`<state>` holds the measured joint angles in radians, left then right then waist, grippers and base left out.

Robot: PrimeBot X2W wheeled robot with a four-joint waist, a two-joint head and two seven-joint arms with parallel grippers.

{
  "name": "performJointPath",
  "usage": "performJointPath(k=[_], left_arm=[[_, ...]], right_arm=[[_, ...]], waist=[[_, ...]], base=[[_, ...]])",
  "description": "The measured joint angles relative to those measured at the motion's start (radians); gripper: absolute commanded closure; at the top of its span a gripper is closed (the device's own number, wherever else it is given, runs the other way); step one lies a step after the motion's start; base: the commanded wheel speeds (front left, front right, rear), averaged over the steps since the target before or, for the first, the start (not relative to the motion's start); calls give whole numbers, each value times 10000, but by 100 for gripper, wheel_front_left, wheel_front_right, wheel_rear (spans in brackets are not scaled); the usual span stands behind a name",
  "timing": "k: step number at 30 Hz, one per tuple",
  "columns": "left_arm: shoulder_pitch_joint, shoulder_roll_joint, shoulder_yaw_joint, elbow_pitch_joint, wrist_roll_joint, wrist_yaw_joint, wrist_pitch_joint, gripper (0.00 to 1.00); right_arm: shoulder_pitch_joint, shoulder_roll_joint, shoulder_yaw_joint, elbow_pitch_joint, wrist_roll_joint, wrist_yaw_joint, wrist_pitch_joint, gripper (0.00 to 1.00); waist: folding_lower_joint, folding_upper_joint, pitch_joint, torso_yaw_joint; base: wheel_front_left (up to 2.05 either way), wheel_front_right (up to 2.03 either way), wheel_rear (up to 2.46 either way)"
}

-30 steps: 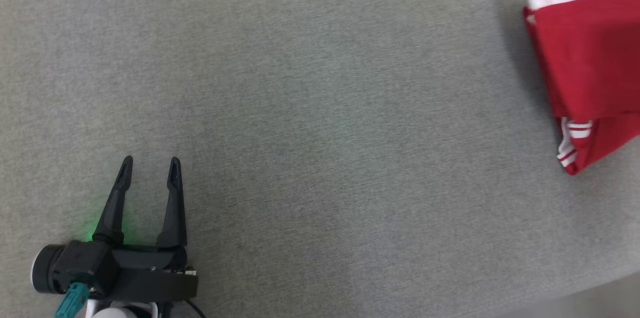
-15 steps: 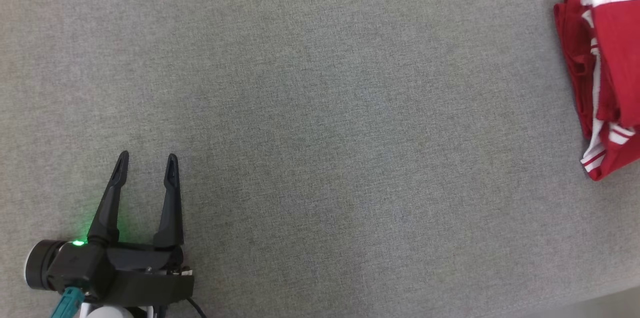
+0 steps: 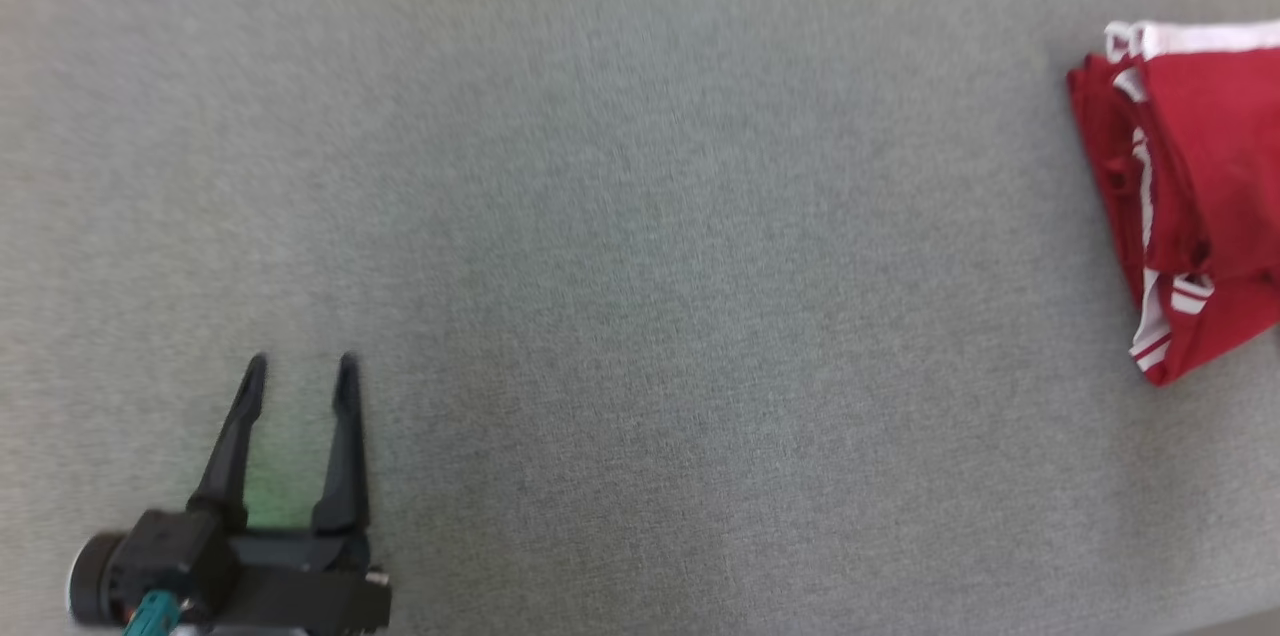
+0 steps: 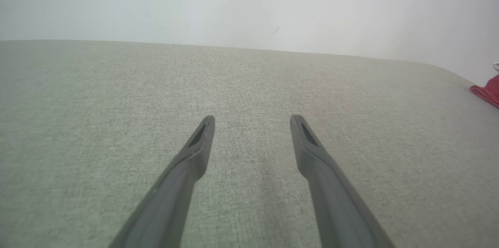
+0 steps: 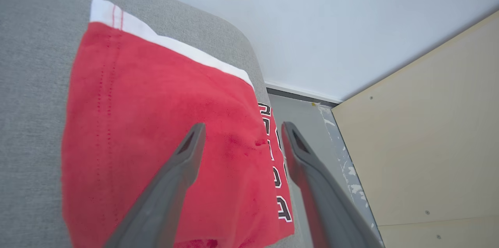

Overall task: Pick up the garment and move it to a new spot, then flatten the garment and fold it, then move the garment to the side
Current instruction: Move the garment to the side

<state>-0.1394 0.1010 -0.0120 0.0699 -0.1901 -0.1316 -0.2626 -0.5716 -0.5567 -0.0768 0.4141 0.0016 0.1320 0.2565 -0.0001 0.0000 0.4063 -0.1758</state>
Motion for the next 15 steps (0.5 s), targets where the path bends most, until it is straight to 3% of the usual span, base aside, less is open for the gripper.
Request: performJointPath(k=[4,15], left_arm=[[447,-96,326,29,-67,0,2,0],[1276,-416,1139,188,-150,38,0,0]], right_arm=[[836,880,-88,-631,665,0,-731,0],[3142,2161,652,-2270,1546,0,-3055,0]], waist=[[-1,0,-618,71],[-2,-1,-2277,260]], base=[[0,0,0],[0,0,0]])
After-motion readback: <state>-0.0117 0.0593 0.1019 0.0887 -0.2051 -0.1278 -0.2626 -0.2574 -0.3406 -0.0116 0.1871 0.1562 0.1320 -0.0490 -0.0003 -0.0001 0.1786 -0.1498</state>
